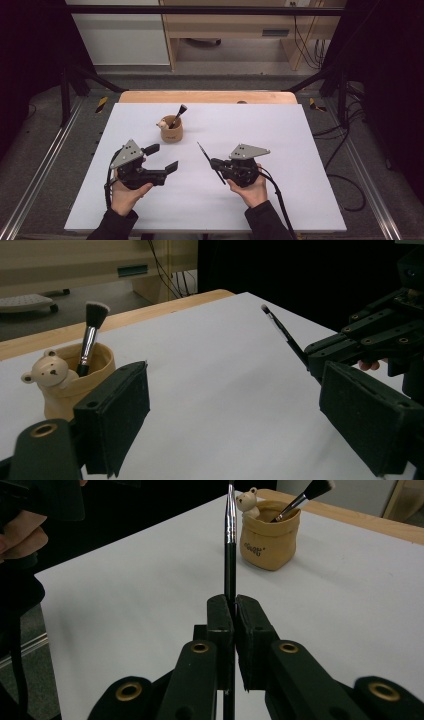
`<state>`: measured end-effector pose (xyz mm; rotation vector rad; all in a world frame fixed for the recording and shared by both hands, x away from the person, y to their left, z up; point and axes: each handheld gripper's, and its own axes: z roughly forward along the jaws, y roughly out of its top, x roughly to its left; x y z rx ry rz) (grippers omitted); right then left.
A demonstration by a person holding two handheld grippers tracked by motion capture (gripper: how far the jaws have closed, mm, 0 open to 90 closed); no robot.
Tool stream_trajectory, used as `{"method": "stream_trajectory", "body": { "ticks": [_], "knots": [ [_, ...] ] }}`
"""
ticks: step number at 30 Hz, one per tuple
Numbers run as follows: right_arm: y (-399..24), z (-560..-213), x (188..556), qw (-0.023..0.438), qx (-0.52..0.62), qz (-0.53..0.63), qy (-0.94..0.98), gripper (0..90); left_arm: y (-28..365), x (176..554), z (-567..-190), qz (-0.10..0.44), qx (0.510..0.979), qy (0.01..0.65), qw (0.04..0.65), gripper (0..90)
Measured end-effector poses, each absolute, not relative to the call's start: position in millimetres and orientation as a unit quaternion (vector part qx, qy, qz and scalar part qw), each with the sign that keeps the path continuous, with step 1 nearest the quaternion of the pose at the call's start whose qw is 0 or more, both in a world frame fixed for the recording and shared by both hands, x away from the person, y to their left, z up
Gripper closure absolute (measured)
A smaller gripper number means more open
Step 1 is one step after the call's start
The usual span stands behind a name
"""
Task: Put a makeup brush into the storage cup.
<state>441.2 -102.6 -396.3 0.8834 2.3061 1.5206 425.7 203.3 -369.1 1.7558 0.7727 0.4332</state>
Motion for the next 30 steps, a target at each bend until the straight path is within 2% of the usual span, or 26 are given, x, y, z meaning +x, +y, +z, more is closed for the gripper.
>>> {"method": "stream_trajectory", "body": {
  "ticks": [30],
  "knots": [
    [-104.8,-393.4,432.4,0.121,0.296,0.547,0.774,85.9,170.8,434.9,-363.0,0.158,0.732,0.320,0.581,13.1]
  ]
}}
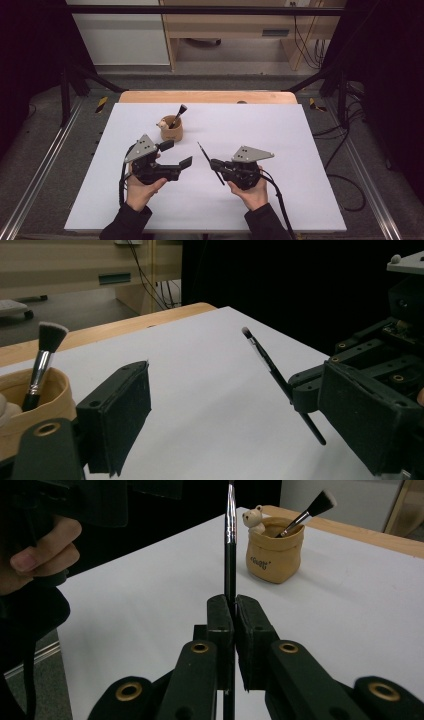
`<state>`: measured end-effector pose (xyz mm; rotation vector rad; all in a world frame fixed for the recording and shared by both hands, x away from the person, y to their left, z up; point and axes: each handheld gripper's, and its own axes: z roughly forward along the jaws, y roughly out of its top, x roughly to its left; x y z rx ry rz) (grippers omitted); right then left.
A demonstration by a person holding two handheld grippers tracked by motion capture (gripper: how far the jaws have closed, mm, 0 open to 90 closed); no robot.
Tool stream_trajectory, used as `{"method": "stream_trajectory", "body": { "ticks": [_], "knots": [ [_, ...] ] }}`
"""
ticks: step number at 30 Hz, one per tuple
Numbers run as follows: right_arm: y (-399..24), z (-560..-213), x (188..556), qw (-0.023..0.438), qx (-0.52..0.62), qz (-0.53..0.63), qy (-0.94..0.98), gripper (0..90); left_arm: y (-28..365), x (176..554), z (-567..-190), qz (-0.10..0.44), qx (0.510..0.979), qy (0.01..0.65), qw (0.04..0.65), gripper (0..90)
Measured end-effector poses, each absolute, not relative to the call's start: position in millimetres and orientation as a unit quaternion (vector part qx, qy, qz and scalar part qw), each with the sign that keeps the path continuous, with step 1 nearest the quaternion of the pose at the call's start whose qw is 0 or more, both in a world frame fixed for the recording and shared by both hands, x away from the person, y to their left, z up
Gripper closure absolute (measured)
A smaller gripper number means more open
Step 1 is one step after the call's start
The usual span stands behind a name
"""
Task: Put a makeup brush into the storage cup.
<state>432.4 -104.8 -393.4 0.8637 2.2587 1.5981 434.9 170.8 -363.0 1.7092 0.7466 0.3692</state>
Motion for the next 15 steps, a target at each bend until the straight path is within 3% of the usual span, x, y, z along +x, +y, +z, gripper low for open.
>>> {"method": "stream_trajectory", "body": {
  "ticks": [15],
  "knots": [
    [-101.7,-394.9,428.9,0.121,0.292,0.561,0.765,85.9,156.6,437.7,-365.7,0.139,0.728,0.320,0.589,16.1]
  ]
}}
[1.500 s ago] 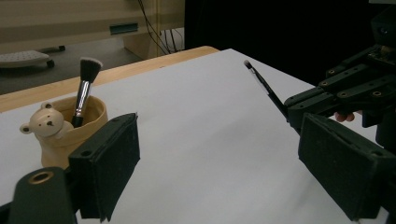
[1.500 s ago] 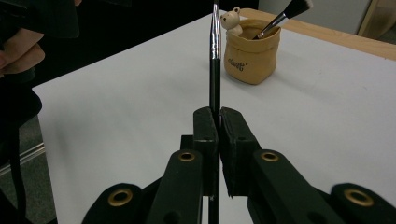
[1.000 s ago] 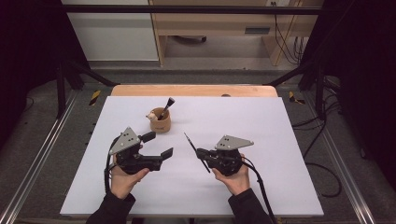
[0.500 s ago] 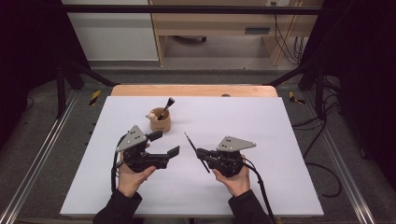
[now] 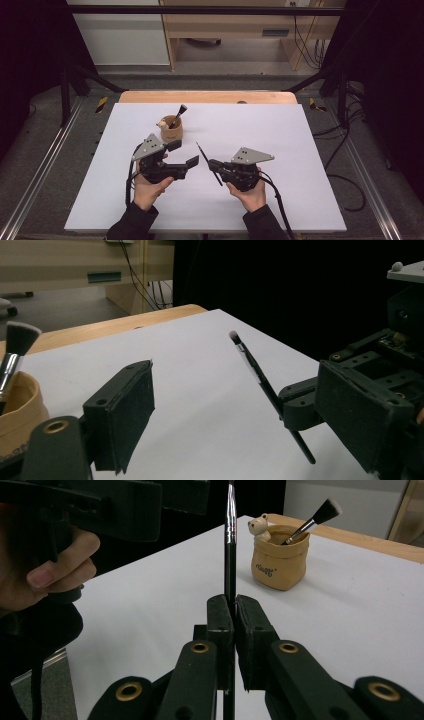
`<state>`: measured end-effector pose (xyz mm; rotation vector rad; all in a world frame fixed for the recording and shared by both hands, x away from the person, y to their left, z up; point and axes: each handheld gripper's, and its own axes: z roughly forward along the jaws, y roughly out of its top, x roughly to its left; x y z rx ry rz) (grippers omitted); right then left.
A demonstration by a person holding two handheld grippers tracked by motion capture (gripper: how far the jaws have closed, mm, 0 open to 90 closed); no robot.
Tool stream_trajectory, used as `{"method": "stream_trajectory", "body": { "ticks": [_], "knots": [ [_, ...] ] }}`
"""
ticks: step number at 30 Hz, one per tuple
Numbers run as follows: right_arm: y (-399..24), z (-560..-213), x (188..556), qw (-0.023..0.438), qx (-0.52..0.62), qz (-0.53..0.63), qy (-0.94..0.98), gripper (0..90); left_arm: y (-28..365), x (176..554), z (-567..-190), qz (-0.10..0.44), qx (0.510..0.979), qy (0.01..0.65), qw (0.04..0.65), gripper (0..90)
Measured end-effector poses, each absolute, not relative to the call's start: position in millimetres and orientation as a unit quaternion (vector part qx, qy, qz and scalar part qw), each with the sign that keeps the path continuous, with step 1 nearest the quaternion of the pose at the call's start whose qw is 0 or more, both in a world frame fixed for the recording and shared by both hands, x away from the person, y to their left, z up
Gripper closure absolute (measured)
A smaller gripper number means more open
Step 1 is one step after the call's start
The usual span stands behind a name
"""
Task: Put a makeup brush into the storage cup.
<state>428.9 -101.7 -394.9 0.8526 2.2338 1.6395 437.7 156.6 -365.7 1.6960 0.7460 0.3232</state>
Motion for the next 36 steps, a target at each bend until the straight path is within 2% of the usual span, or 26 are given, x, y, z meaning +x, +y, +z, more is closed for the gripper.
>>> {"method": "stream_trajectory", "body": {
  "ticks": [12,19,27,36],
  "knots": [
    [-99.1,-396.0,427.7,0.124,0.291,0.572,0.757,85.9,149.6,439.3,-368.6,0.120,0.724,0.329,0.595,20.8],
    [-97.3,-396.7,426.7,0.123,0.290,0.576,0.755,85.9,146.5,441.0,-371.8,0.107,0.724,0.336,0.593,27.7],
    [-95.2,-398.8,426.6,0.121,0.287,0.576,0.756,85.9,147.3,441.7,-373.6,0.092,0.713,0.350,0.600,40.3],
    [-92.5,-399.7,426.5,0.121,0.287,0.580,0.752,85.9,146.2,441.8,-375.7,0.080,0.710,0.360,0.600,47.6]
  ]
}}
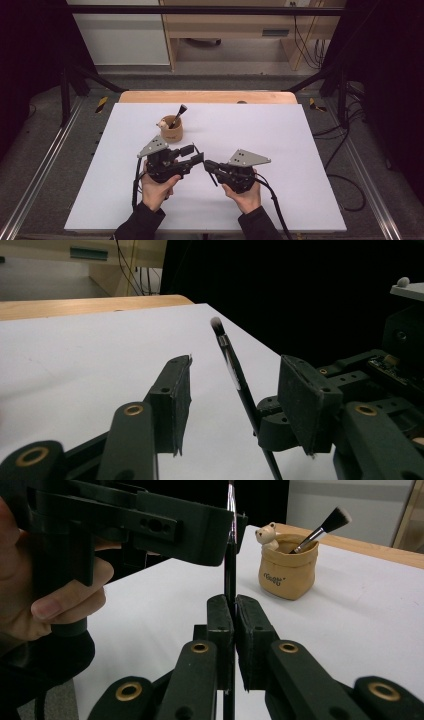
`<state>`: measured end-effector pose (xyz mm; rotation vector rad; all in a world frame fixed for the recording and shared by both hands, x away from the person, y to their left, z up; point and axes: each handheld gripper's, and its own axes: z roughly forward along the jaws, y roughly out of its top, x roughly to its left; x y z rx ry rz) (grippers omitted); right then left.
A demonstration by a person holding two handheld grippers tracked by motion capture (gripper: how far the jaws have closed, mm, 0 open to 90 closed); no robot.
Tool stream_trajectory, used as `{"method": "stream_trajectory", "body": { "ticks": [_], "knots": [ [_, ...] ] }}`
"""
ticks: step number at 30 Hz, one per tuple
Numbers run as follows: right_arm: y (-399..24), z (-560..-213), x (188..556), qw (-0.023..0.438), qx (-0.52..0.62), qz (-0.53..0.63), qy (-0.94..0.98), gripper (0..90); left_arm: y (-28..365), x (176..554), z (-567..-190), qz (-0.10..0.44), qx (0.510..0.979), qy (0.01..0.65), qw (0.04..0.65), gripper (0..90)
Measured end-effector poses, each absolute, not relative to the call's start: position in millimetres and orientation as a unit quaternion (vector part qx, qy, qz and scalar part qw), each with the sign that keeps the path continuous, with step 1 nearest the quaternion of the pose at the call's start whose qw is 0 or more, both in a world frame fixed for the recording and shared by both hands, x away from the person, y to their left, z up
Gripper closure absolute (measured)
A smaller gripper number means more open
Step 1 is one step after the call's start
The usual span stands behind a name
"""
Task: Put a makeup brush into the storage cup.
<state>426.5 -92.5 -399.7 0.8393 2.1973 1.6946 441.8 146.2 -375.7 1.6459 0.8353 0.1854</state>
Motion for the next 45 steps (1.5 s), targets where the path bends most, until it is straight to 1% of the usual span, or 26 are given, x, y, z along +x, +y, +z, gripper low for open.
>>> {"method": "stream_trajectory", "body": {
  "ticks": [8,20,38,45],
  "knots": [
    [-88.0,-401.0,426.0,0.121,0.286,0.582,0.752,85.9,145.0,441.3,-377.4,0.075,0.707,0.367,0.600,56.6],
    [-84.2,-401.9,426.0,0.122,0.286,0.585,0.749,85.9,144.0,439.6,-378.9,0.080,0.702,0.374,0.601,66.7],
    [-80.8,-401.3,425.9,0.121,0.285,0.588,0.747,85.8,144.1,439.4,-381.4,0.074,0.696,0.379,0.605,79.0],
    [-79.2,-401.5,425.8,0.121,0.284,0.588,0.748,85.8,142.9,437.6,-380.9,0.070,0.697,0.371,0.610,82.9]
  ]
}}
